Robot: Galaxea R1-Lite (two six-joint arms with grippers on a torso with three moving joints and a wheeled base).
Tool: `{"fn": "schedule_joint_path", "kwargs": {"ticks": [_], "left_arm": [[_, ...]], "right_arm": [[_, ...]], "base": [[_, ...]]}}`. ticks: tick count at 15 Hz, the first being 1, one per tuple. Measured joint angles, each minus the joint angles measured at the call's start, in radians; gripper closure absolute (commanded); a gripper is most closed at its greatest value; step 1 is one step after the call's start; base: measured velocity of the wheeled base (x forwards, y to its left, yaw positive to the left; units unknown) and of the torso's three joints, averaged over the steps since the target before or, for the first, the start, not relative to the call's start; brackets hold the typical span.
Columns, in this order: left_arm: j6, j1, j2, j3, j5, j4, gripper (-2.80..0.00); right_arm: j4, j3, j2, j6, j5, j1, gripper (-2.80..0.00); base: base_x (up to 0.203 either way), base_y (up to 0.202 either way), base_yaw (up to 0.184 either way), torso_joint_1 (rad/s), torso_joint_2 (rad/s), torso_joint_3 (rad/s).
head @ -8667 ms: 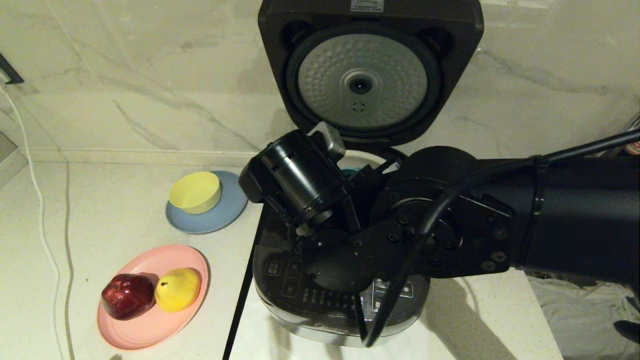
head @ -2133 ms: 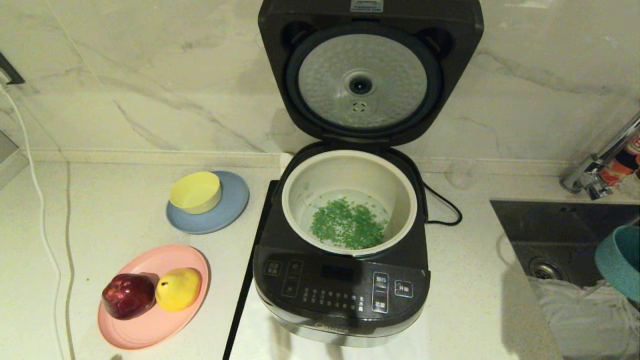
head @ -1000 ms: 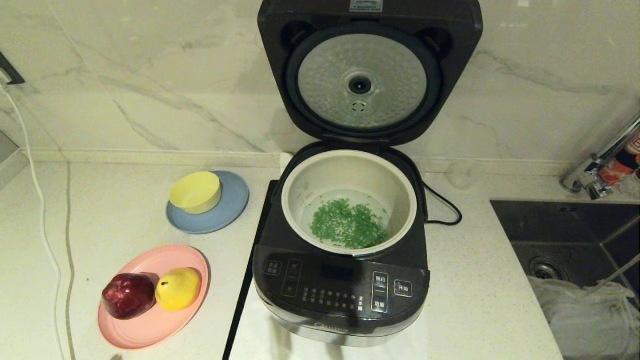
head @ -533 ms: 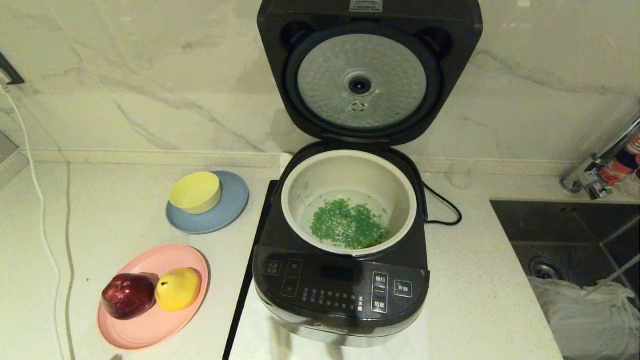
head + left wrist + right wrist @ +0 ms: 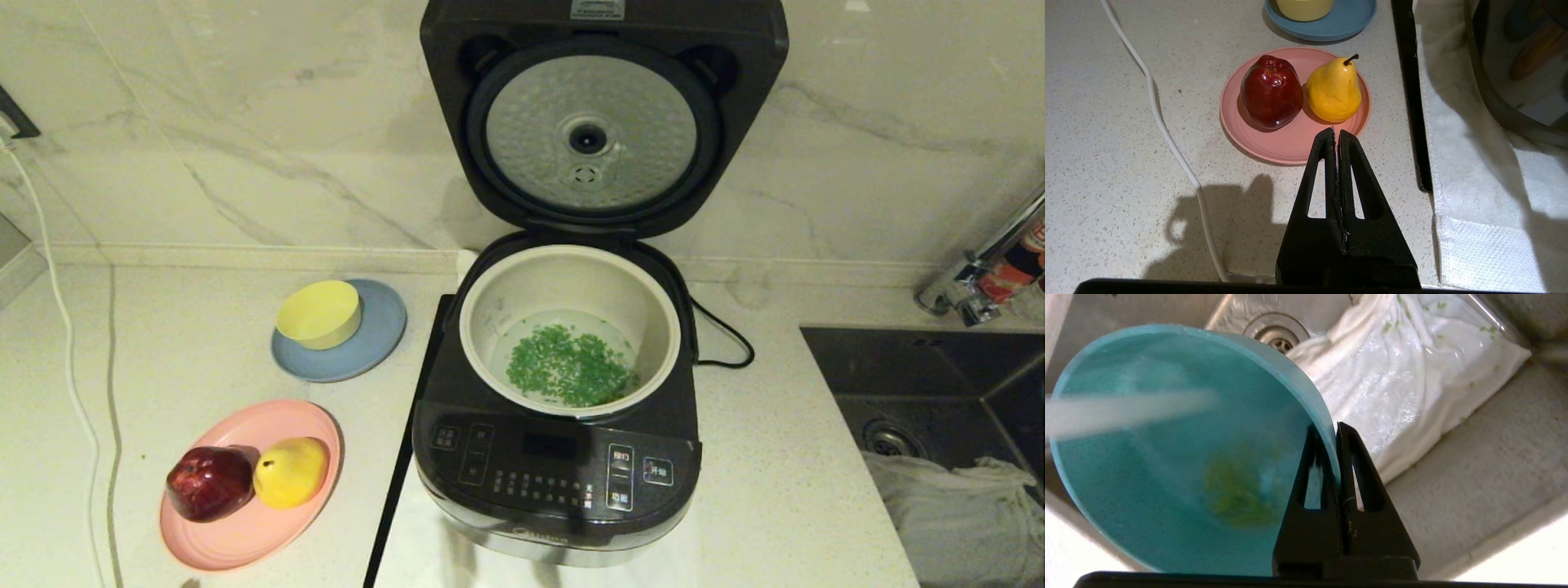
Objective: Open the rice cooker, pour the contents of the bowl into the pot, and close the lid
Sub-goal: Fill a bowl with water from the tap
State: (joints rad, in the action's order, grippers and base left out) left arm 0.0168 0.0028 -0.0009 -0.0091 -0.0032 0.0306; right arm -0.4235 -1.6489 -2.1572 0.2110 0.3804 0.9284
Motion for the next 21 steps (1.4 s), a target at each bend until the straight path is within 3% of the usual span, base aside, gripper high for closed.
{"fn": "schedule_joint_path", "kwargs": {"ticks": [8,13,16,21], "left_arm": [[0.0,0.0,0.0,0.0,0.0,0.0,0.0],[0.0,0.0,0.0,0.0,0.0,0.0,0.0],[0.0,0.0,0.0,0.0,0.0,0.0,0.0],[0.0,0.0,0.0,0.0,0.0,0.0,0.0]], "right_arm": [[-0.007,0.045,0.038,0.001,-0.003,-0.017,0.0],[-0.005,0.249,0.196,-0.027,-0.004,-0.065,0.0],[-0.028,0.389,0.377,-0.046,-0.005,-0.172,0.0],[-0.233,0.442,0.6,-0.039,-0.019,-0.477,0.0]], "base": [[0.0,0.0,0.0,0.0,0.0,0.0],[0.0,0.0,0.0,0.0,0.0,0.0],[0.0,0.0,0.0,0.0,0.0,0.0],[0.0,0.0,0.0,0.0,0.0,0.0]]}}
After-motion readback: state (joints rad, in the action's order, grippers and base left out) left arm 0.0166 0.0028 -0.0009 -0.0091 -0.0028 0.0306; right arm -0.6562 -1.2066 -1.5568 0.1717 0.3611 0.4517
